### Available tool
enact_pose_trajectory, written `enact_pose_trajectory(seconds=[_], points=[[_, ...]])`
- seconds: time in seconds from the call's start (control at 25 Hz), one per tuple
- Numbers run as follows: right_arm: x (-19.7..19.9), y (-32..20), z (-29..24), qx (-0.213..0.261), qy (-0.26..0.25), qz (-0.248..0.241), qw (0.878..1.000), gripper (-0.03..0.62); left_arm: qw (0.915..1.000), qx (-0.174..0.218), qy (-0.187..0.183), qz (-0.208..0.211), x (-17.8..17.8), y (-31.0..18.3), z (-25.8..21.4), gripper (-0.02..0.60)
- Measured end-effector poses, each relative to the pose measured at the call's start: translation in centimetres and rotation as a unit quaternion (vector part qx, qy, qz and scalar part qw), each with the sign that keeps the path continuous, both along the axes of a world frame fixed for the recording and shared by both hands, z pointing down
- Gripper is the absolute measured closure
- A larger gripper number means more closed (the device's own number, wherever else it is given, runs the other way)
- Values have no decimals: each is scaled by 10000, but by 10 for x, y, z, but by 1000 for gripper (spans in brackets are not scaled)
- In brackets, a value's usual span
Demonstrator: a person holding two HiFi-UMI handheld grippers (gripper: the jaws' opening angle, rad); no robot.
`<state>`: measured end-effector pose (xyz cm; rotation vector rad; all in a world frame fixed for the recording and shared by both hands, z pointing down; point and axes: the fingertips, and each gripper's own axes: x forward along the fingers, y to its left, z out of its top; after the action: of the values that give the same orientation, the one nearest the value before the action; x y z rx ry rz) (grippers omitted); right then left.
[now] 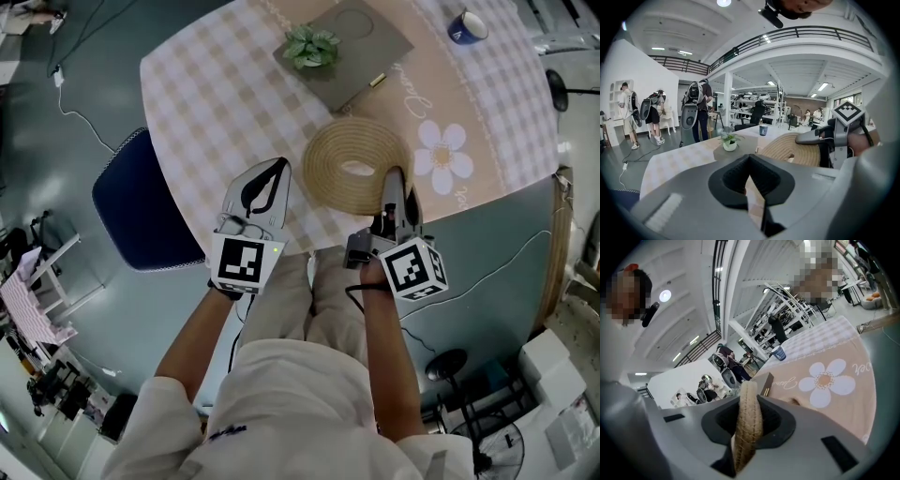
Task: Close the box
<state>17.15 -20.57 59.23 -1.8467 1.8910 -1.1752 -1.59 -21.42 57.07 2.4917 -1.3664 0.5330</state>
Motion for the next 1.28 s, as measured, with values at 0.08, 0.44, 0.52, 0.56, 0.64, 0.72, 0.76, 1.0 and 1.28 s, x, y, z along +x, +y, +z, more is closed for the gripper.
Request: enact_pose_trajectory(seconds=[0.08,0.44,0.52,0.56,0.64,0.72,0.76,1.0,1.28], points=[[3,0,3,-73,171,-127,9997,530,10000,15,36,-27,0,0,-1,580],[9,1,17,-529,1443,-874,9843,485,9998,-131,-141,40,-6,4,10,580],[10,0,18,-559,1734,-1009,9781,477,9998,-130,-144,24,-5,4,11,580],[10,-1,18,-578,1867,-1054,9750,474,9998,-122,-184,32,-5,4,11,580],[10,-1,21,-644,2119,-1125,9687,467,9994,-105,-334,66,-6,6,14,580],[12,-3,24,-710,2340,-1206,9621,461,9991,-116,-392,81,-5,7,16,580],[14,-4,25,-732,2436,-1253,9590,457,9992,-132,-374,74,-4,8,17,580],[14,-2,31,-775,2676,-1445,9495,451,9985,-232,-494,47,-5,11,26,580],[18,-1,33,-817,2843,-1547,9426,450,9987,-254,-444,44,-1,12,27,580]])
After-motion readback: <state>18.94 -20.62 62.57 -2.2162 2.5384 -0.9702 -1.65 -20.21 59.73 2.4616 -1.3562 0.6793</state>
